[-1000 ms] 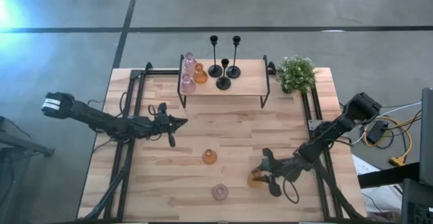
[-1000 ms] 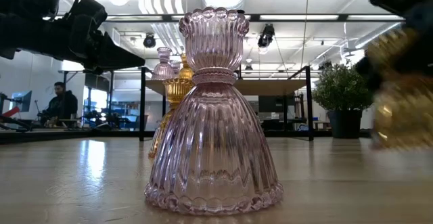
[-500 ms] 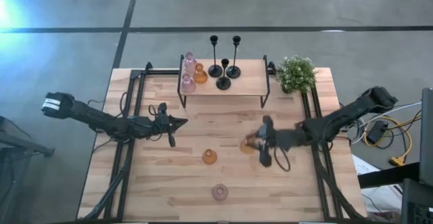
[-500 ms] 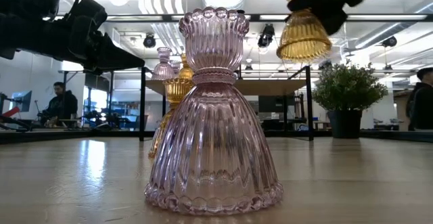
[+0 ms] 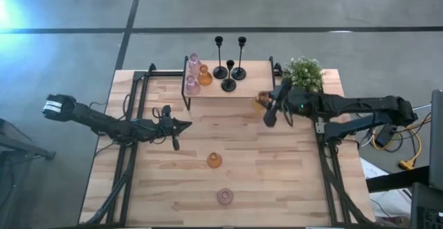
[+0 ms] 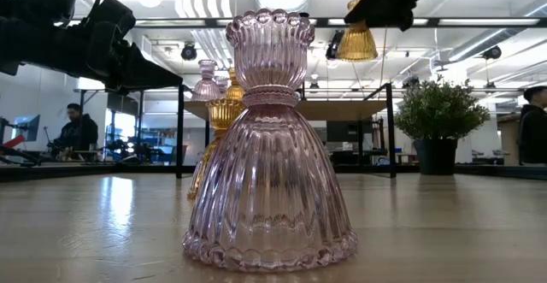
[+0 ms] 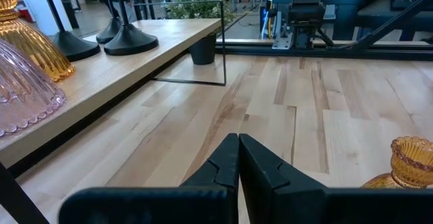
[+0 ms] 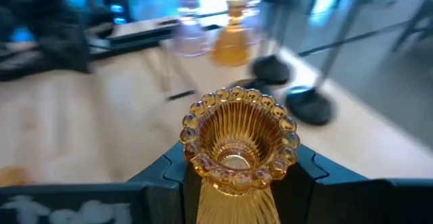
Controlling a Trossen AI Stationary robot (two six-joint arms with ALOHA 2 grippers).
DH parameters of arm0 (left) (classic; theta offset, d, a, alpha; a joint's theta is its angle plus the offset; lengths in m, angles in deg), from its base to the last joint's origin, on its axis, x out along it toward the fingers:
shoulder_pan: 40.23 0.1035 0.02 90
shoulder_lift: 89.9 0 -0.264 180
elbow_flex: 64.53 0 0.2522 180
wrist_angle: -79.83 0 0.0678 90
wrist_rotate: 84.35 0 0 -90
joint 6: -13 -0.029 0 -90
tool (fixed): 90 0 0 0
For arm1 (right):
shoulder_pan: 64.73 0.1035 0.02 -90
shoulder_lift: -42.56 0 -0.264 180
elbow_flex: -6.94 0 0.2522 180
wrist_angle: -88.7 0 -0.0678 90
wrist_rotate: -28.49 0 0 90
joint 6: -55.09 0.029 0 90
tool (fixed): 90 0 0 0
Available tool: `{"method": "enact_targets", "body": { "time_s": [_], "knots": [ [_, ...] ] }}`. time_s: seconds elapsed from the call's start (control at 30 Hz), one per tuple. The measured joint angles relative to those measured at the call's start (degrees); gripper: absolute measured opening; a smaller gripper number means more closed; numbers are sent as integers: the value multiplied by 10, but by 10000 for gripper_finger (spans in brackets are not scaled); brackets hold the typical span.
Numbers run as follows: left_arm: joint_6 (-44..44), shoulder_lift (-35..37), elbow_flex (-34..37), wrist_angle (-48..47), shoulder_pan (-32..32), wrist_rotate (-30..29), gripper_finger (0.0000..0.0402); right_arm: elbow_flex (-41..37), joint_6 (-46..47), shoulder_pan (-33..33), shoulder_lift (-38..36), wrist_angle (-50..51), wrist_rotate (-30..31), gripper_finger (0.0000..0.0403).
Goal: Pick & Place candle stick holders
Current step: Put the bottom orange glass candle holder on the shelf
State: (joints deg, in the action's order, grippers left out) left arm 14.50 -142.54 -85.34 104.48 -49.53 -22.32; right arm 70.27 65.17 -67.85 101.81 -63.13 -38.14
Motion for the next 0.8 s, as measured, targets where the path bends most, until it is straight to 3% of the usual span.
{"method": "enact_targets", "body": {
  "time_s": [0.23, 0.43, 0.8],
  "knots": [
    [0, 0, 0, 0, 0, 0, 14, 11, -84, -107, 1, -46, -3, 124],
    [0, 0, 0, 0, 0, 0, 14, -2, -86, -193, 14, -108, -82, 124],
    [0, 0, 0, 0, 0, 0, 14, -2, -88, -281, 84, -155, -121, 124]
  ]
}}
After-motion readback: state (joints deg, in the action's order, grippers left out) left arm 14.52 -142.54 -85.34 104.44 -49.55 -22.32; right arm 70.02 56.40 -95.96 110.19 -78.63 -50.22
